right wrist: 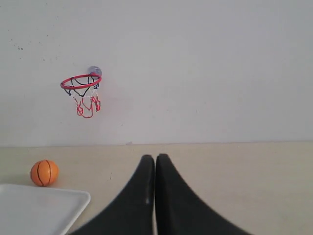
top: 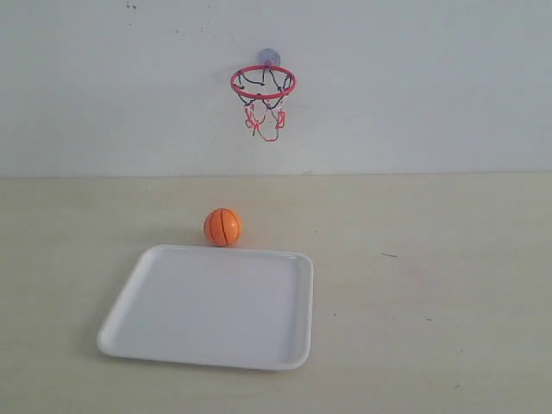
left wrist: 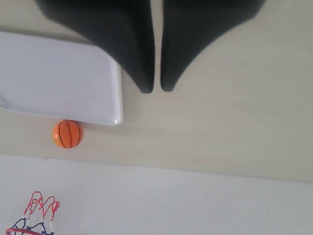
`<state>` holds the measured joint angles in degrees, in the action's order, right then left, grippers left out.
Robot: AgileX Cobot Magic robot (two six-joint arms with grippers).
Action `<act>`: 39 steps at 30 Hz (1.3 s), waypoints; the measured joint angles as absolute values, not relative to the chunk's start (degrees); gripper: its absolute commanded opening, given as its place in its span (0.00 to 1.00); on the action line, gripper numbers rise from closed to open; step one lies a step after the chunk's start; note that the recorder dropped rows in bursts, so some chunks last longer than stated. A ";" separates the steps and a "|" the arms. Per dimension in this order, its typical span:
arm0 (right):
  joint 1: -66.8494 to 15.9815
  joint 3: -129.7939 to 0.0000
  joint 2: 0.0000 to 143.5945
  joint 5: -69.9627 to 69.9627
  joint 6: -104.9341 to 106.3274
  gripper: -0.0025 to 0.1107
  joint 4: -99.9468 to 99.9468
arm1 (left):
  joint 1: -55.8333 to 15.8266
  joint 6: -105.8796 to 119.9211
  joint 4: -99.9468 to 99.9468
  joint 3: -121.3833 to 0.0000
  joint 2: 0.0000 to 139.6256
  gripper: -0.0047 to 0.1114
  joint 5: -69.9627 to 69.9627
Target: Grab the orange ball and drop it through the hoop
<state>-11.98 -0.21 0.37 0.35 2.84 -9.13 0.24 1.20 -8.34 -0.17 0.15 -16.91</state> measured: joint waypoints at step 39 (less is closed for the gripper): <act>-2.89 0.05 0.28 20.64 2.02 0.02 -2.82 | 0.24 1.20 -8.34 -0.17 0.15 0.08 -16.91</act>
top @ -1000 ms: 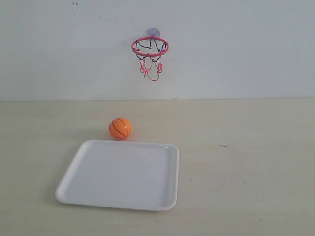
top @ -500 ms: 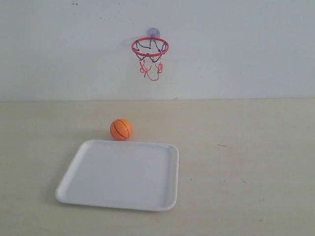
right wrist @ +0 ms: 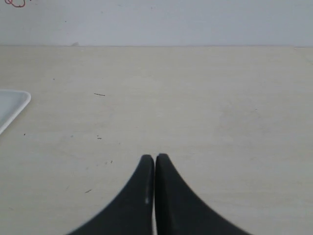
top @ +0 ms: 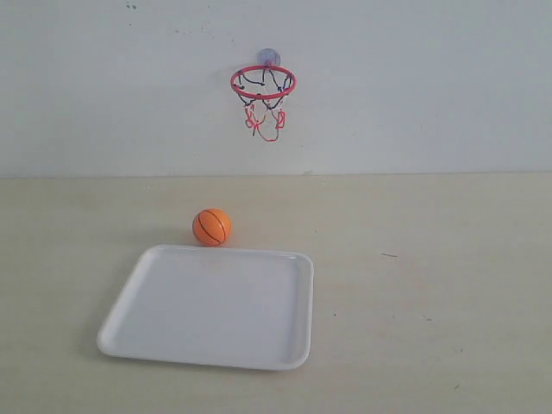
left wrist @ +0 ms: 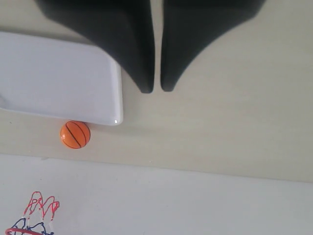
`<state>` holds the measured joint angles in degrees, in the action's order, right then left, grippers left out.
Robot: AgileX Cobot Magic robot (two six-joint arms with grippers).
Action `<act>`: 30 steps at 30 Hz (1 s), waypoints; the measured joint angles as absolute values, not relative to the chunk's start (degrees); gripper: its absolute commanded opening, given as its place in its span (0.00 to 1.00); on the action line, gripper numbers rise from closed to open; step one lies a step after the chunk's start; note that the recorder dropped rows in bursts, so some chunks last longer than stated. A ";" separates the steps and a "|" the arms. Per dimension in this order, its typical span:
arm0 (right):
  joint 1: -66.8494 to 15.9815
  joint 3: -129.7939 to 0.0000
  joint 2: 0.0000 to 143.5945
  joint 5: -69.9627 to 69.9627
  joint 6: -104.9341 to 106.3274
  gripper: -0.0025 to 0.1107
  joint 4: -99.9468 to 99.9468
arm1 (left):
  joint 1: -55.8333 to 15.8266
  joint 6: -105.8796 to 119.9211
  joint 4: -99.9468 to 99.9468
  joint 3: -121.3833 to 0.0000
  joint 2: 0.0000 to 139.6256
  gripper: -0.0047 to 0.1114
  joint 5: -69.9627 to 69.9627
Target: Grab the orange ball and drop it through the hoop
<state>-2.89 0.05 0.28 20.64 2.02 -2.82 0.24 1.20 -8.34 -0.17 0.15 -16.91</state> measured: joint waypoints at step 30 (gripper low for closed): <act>-2.89 0.05 0.28 20.64 1.44 0.02 -2.82 | 0.24 1.20 -8.34 -0.17 0.15 0.08 -16.91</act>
